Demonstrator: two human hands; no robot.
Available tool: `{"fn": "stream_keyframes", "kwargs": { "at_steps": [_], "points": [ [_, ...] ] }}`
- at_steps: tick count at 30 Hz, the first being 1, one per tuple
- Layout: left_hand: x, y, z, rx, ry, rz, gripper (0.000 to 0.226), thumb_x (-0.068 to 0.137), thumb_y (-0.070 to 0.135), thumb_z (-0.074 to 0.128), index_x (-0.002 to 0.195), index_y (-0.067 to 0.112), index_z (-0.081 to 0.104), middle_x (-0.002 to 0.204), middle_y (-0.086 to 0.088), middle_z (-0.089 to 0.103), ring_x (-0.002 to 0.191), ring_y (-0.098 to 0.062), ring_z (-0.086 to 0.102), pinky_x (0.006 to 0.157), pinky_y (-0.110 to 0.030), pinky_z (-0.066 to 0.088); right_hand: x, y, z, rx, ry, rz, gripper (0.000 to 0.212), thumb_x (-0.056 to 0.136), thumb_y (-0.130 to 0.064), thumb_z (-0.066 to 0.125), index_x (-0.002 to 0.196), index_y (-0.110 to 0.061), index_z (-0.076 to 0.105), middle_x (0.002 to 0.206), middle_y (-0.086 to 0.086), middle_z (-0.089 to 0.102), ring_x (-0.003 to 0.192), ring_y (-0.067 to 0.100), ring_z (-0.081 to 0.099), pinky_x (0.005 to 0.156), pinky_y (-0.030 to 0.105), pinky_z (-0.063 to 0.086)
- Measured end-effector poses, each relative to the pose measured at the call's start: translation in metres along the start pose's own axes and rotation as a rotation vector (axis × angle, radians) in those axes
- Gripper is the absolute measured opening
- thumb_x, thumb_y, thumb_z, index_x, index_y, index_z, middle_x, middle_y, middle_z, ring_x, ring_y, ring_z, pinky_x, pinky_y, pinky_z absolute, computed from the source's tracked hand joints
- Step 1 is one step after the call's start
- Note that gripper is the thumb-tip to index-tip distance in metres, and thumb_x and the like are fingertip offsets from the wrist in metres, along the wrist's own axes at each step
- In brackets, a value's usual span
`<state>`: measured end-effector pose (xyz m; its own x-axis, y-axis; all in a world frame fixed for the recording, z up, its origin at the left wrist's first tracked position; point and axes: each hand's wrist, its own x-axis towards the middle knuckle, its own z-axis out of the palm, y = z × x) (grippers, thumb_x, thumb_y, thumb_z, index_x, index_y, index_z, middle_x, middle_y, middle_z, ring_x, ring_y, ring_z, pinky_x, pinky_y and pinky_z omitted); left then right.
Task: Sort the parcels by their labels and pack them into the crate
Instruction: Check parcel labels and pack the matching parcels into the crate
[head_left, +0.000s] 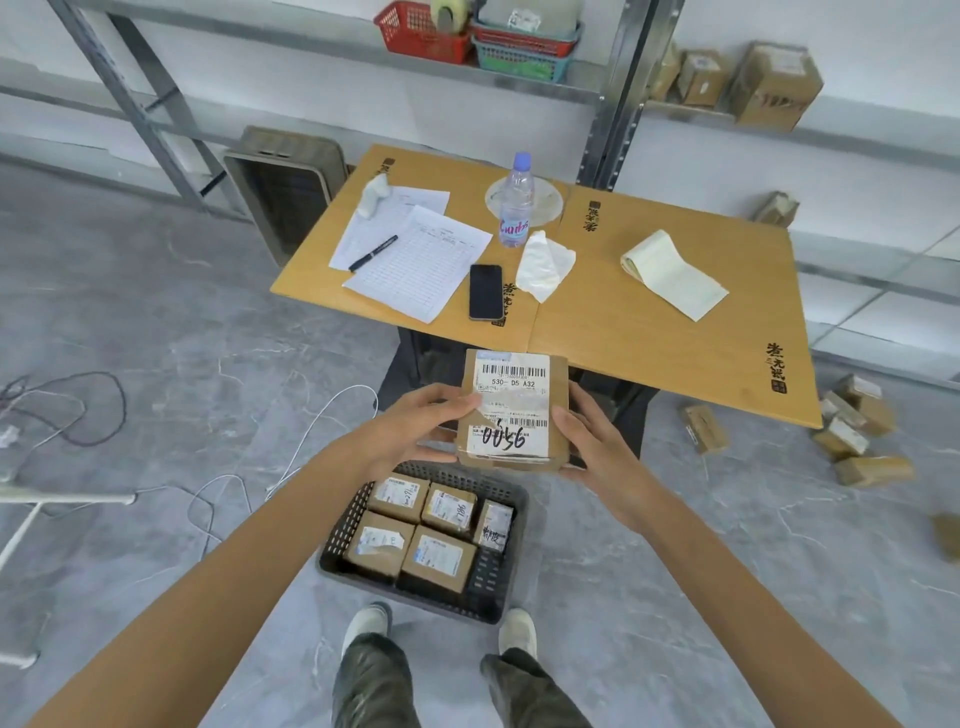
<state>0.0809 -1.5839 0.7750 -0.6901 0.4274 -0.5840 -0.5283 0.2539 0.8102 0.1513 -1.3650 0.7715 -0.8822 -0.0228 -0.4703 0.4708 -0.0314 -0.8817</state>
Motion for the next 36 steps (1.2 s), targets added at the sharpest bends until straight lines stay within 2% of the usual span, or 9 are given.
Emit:
{"fn": "stream_keyframes", "kwargs": {
  "at_steps": [6,9,11,17,21,26,29,32,36],
  "points": [
    [-0.002,-0.002,-0.094,0.053,-0.029,0.017,0.039,0.086,0.04,0.062,0.119,0.02,0.06,0.116,0.0,0.068,0.111,-0.015,0.061,0.093,-0.041,0.053,0.027,-0.006,0.086,-0.023,-0.028,0.006,0.086,0.075,-0.042,0.069,0.144,-0.051,0.019,0.136,-0.011,0.054,0.118,0.012,0.058,0.101,0.048,0.046],
    [-0.001,-0.003,-0.136,0.11,0.022,0.075,0.023,0.088,0.036,0.061,0.106,0.024,0.065,0.108,0.006,0.068,0.107,-0.01,0.06,0.077,-0.028,0.056,0.045,-0.002,0.13,0.022,0.027,0.008,0.089,0.068,-0.045,0.073,0.143,-0.05,0.024,0.132,-0.009,0.057,0.116,0.013,0.059,0.099,0.047,0.048],
    [0.001,-0.003,-0.158,0.142,0.081,0.103,0.013,0.087,0.036,0.062,0.095,0.027,0.064,0.1,0.008,0.066,0.1,-0.01,0.061,0.069,-0.024,0.055,0.056,0.001,0.156,0.076,0.068,0.017,0.087,0.067,-0.045,0.074,0.141,-0.047,0.029,0.124,-0.009,0.062,0.111,0.011,0.062,0.093,0.042,0.051],
    [0.016,-0.025,-0.186,0.255,0.208,0.14,0.017,0.084,0.028,0.068,0.094,0.018,0.06,0.086,0.004,0.061,0.093,-0.021,0.064,0.082,-0.043,0.056,0.075,0.024,0.197,0.18,0.197,0.075,0.058,0.082,-0.03,0.069,0.131,-0.042,0.039,0.125,0.001,0.057,0.105,0.015,0.064,0.08,0.03,0.054],
    [0.041,-0.059,-0.19,0.354,0.235,0.15,0.039,0.083,0.02,0.069,0.116,0.016,0.049,0.096,0.002,0.059,0.089,-0.017,0.06,0.073,-0.03,0.054,0.098,0.059,0.199,0.206,0.238,0.172,0.052,0.087,-0.027,0.065,0.132,-0.035,0.039,0.125,0.002,0.06,0.109,0.019,0.062,0.083,0.033,0.051],
    [0.081,-0.14,-0.187,0.957,0.153,0.193,0.048,0.091,0.019,0.053,0.136,0.021,0.036,0.137,-0.002,0.037,0.126,-0.023,0.04,0.097,-0.036,0.044,0.141,0.143,0.198,0.32,0.292,0.404,0.052,0.087,-0.016,0.066,0.13,-0.028,0.04,0.118,0.005,0.063,0.098,0.018,0.063,0.088,0.04,0.047],
    [0.109,-0.204,-0.183,1.285,0.088,0.257,0.055,0.091,0.01,0.045,0.142,0.02,0.028,0.149,-0.006,0.023,0.137,-0.027,0.026,0.105,-0.038,0.039,0.175,0.207,0.203,0.384,0.315,0.531,0.049,0.089,-0.011,0.064,0.131,-0.023,0.043,0.118,0.01,0.062,0.099,0.025,0.062,0.072,0.04,0.05],
    [0.145,-0.279,-0.184,1.469,-0.017,0.235,0.06,0.092,0.006,0.047,0.145,0.016,0.021,0.156,-0.013,0.011,0.144,-0.031,0.014,0.113,-0.044,0.026,0.217,0.276,0.216,0.439,0.346,0.598,0.053,0.09,-0.011,0.063,0.136,-0.022,0.04,0.1,0.006,0.063,0.079,0.02,0.06,0.067,0.035,0.048],
    [0.207,-0.384,-0.206,1.617,-0.148,0.189,0.07,0.09,0.006,0.055,0.147,0.012,0.015,0.157,-0.018,0.002,0.145,-0.036,0.001,0.116,-0.053,0.014,0.291,0.377,0.237,0.502,0.337,0.622,0.06,0.087,-0.001,0.064,0.137,-0.022,0.037,0.107,0.008,0.065,0.091,0.024,0.063,0.078,0.037,0.054]
  ]
}}
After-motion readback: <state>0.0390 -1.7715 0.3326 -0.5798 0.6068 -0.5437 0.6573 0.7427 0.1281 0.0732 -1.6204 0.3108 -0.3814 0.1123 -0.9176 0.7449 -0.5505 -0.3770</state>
